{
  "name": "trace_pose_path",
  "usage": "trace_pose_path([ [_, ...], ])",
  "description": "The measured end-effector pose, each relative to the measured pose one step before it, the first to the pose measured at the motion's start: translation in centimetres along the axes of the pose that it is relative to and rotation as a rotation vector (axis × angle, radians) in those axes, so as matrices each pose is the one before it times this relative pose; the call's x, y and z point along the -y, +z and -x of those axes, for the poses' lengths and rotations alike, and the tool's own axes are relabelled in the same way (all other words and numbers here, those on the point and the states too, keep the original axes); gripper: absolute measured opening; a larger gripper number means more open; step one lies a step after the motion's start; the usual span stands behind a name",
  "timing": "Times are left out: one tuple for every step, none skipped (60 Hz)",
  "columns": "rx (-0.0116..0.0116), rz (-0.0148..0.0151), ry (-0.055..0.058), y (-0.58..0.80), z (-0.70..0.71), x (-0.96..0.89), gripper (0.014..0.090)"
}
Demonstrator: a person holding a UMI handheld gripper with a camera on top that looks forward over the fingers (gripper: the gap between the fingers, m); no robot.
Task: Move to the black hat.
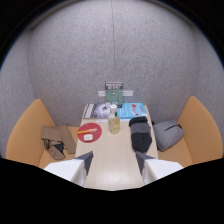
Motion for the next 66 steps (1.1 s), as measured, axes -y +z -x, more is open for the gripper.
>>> trace_pose_path([
  [-0.00101, 0.00090, -0.0002, 0.008, -0.020, -0.026, 0.0874],
  [-0.00141, 0.00103, -0.0001, 0.014, -0.033, -0.037, 0.0877],
  [-0.00125, 0.00140, -0.0002, 0.040, -0.038, -0.058, 0.0874],
  [-0.00077, 0.00115, 0.0000, 0.056, -0.036, -0.056, 0.0875],
  [-0.00055, 0.00152, 0.0011, 0.068, -0.041, -0.079, 0.0874],
  [-0.00014, 0.00105, -0.0013, 0.050, -0.230, -0.104, 0.0874],
  [-0.00118, 0.00080, 0.0001, 0.096, -0.101, -0.096, 0.0877],
  [-0.00054, 0.00064, -0.0001, 0.100, -0.095, -0.106, 0.0876],
  [0.00007, 0.00101, -0.0002, 0.099, -0.058, -0.104, 0.0875],
  [-0.00021, 0.00163, -0.0009, 0.100, -0.113, -0.106, 0.0875],
  [-0.00252, 0.00274, -0.0004, 0.088, -0.144, -0.121, 0.0878],
  [-0.00150, 0.00286, 0.0009, 0.151, -0.152, 0.007, 0.0877],
  [-0.00432, 0.00452, -0.0002, -0.063, -0.074, -0.084, 0.0876],
  [-0.00081, 0.00235, 0.0005, 0.094, -0.056, -0.082, 0.0875],
  [-0.00072, 0.00242, 0.0004, 0.055, -0.073, -0.077, 0.0874],
  [-0.00234, 0.00235, 0.0007, 0.097, -0.139, -0.101, 0.0875],
  [-0.00315, 0.00210, 0.0014, 0.085, -0.154, -0.065, 0.0878],
  [-0.00019, 0.00018, 0.0006, 0.317, -0.292, -0.116, 0.0875],
  [-0.00084, 0.00351, 0.0011, -0.035, -0.112, 0.009, 0.0876],
  [-0.00008, 0.00193, 0.0013, 0.074, -0.096, -0.079, 0.0875],
  [-0.00063, 0.00228, 0.0010, 0.109, -0.117, -0.093, 0.0874],
  [-0.00192, 0.00297, 0.0010, 0.107, -0.148, -0.085, 0.0874],
  [-0.00254, 0.00285, 0.0010, 0.103, -0.209, -0.058, 0.0875],
  [-0.00243, 0.00220, 0.0017, 0.124, -0.200, -0.028, 0.0874],
  [-0.00222, 0.00244, 0.0019, 0.103, -0.192, -0.027, 0.0874],
  [-0.00129, -0.00217, 0.0016, 0.508, -0.173, -0.211, 0.0875],
  [-0.00078, 0.00694, -0.0004, -0.091, -0.369, 0.101, 0.0874],
  [-0.00349, 0.00305, 0.0016, 0.143, -0.172, -0.066, 0.0873],
  [-0.00208, 0.00280, 0.0014, 0.111, -0.194, -0.057, 0.0872],
  [-0.00105, 0.00248, 0.0012, 0.121, -0.159, -0.040, 0.0874],
  [-0.00068, 0.00288, 0.0012, 0.109, -0.167, -0.073, 0.0873],
  [-0.00206, 0.00287, 0.0013, 0.134, -0.204, -0.060, 0.0875],
  [-0.00073, -0.00391, 0.0016, 0.481, -0.318, -0.254, 0.0872],
  [-0.00195, 0.00742, 0.0013, -0.264, -0.173, 0.180, 0.0873],
  [-0.00108, 0.00360, 0.0007, 0.055, -0.215, 0.109, 0.0874],
  [-0.00171, 0.00173, 0.0003, 0.109, -0.177, 0.003, 0.0872],
  [-0.00258, 0.00156, 0.0003, 0.103, -0.208, -0.005, 0.0872],
  [-0.00257, 0.00121, 0.0007, 0.092, -0.213, 0.037, 0.0875],
  [-0.00148, 0.00086, 0.0006, 0.086, -0.190, 0.058, 0.0876],
  [-0.00055, 0.00078, -0.0004, 0.111, -0.167, 0.054, 0.0874],
  [0.00040, -0.00054, -0.0009, 0.240, -0.235, -0.054, 0.0875],
  [-0.00140, 0.00133, -0.0005, 0.088, -0.195, 0.051, 0.0874],
  [-0.00136, 0.00132, 0.0001, 0.086, -0.188, 0.065, 0.0874],
  [-0.00093, 0.00283, -0.0010, 0.091, -0.236, 0.170, 0.0875],
  [-0.00052, 0.00173, -0.0012, 0.105, -0.167, 0.031, 0.0875],
  [-0.00092, 0.00240, -0.0016, 0.121, -0.163, 0.040, 0.0874],
  [-0.00053, 0.00178, -0.0010, 0.124, -0.146, 0.029, 0.0873],
  [0.00019, 0.00106, -0.0009, 0.139, -0.133, 0.053, 0.0873],
  [0.00075, 0.00120, -0.0014, 0.147, -0.161, 0.050, 0.0874],
  [0.00012, -0.00146, -0.0015, 0.236, -0.203, -0.098, 0.0875],
  [-0.00036, 0.00207, -0.0013, 0.159, -0.167, 0.052, 0.0876],
  [-0.00001, 0.00139, -0.0016, 0.169, -0.165, 0.068, 0.0874],
  [0.00107, 0.00008, -0.0019, 0.208, -0.117, 0.075, 0.0873],
  [0.00056, 0.00110, -0.0025, 0.180, -0.140, 0.082, 0.0871],
  [-0.00127, 0.00219, -0.0024, 0.236, -0.181, 0.024, 0.0873],
  [-0.00102, 0.00275, -0.0031, 0.217, -0.185, 0.012, 0.0874],
  [0.00053, 0.00157, -0.0024, 0.232, -0.113, 0.046, 0.0871],
  [0.00177, -0.00209, -0.0016, 0.267, -0.111, -0.089, 0.0872],
  [0.00174, 0.00063, -0.0015, 0.283, -0.132, 0.076, 0.0874],
  [0.00097, 0.00170, -0.0019, 0.303, -0.173, 0.022, 0.0871],
  [0.00009, 0.00216, -0.0018, 0.307, -0.165, 0.008, 0.0874],
  [0.00094, 0.00142, -0.0016, 0.318, -0.102, -0.038, 0.0874],
  [0.00043, 0.00184, -0.0020, 0.299, -0.136, 0.029, 0.0874],
  [-0.00016, 0.00128, -0.0018, 0.313, -0.153, 0.031, 0.0875],
  [0.00002, 0.00027, -0.0018, 0.332, -0.146, 0.045, 0.0874],
  [0.00080, 0.00060, -0.0019, 0.349, -0.116, 0.052, 0.0873],
])
